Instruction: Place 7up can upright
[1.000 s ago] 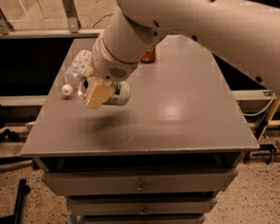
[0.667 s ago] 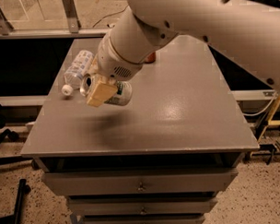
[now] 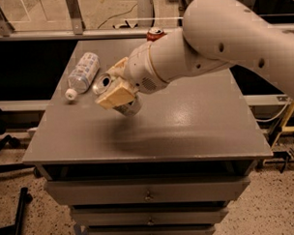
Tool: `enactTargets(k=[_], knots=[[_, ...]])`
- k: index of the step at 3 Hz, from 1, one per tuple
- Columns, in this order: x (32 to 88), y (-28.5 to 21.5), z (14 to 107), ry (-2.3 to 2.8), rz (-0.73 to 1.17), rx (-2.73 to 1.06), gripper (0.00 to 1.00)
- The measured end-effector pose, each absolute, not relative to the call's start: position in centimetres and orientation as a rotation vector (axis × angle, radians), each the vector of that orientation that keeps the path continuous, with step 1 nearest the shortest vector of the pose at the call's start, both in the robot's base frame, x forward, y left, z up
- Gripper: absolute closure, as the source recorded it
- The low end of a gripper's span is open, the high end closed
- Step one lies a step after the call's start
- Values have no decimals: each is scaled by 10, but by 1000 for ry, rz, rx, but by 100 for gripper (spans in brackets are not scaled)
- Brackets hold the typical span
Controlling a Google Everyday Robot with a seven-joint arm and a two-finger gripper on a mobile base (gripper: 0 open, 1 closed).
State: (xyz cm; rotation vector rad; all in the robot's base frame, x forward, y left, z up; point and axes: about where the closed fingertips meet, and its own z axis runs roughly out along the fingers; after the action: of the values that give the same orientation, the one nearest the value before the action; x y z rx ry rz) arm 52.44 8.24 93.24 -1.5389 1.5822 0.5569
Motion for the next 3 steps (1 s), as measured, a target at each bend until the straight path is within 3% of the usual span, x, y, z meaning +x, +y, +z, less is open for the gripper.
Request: enactTargets(k=[3], knots=[[537, 61, 926, 1430, 727, -1104, 100]])
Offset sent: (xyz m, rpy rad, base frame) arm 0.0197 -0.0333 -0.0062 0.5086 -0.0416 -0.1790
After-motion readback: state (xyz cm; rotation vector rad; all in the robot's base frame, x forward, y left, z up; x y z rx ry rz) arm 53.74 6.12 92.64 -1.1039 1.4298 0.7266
